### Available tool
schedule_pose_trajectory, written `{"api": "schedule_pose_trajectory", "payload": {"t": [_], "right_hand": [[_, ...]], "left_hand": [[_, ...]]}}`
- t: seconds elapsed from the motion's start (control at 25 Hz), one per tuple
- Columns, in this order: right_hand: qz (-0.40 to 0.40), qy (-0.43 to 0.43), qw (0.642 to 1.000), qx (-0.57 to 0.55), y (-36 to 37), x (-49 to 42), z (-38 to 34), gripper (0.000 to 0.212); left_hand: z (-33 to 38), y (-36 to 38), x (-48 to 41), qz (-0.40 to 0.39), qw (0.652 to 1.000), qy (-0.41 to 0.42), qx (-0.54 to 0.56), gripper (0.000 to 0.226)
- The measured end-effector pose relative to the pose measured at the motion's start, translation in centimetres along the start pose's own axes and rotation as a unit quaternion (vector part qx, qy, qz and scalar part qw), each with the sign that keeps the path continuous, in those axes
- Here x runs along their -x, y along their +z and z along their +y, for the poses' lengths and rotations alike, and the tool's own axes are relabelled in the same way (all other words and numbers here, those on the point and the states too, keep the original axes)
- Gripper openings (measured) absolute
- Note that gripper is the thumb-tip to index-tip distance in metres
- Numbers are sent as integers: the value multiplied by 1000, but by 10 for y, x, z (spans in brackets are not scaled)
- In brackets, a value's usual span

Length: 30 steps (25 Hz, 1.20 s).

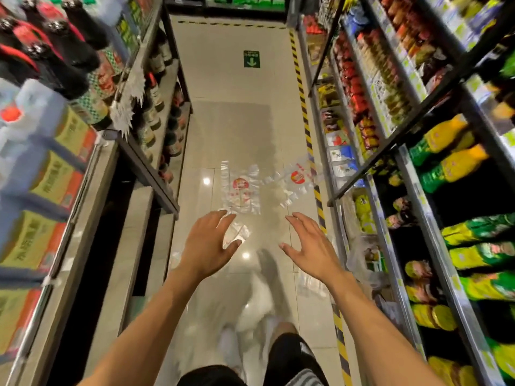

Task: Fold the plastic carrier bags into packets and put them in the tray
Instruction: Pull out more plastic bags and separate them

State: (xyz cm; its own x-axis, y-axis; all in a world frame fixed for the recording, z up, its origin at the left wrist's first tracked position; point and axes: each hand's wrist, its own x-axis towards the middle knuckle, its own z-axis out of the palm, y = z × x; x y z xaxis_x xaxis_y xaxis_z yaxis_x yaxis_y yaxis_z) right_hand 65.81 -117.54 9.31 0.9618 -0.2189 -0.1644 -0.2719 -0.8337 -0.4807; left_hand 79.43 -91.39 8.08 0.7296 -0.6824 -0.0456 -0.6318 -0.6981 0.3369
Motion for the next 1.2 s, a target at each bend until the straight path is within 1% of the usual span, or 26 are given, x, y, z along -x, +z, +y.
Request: {"api": "schedule_pose_trajectory", "payload": {"t": [0.12,0.2,0.4,0.6,0.76,0.92,1.12,1.2], "right_hand": [[-9,-5,1000,0,-12,-55,20,73],[-13,-25,1000,5,-21,-97,34,73],[-63,-78,994,35,-53,-201,54,73],[-106,-134,985,38,-60,-296,58,73],[-126,-174,975,60,-49,-371,48,74],[-171,-199,961,82,-27,-452,28,74],[-219,-240,940,108,14,-538,16,74],[-237,-259,929,114,36,-567,18,73]], "left_hand": [[-5,3,-50,-1,1000,-17,14,67],[-8,4,-84,2,999,-45,16,66],[-19,3,-156,19,994,-107,12,67],[-46,8,-217,25,986,-163,20,67],[-81,13,-255,38,976,-211,41,66],[-133,24,-286,32,966,-249,59,68],[-186,48,-319,20,952,-295,74,70],[-202,65,-330,15,942,-327,78,71]]}}
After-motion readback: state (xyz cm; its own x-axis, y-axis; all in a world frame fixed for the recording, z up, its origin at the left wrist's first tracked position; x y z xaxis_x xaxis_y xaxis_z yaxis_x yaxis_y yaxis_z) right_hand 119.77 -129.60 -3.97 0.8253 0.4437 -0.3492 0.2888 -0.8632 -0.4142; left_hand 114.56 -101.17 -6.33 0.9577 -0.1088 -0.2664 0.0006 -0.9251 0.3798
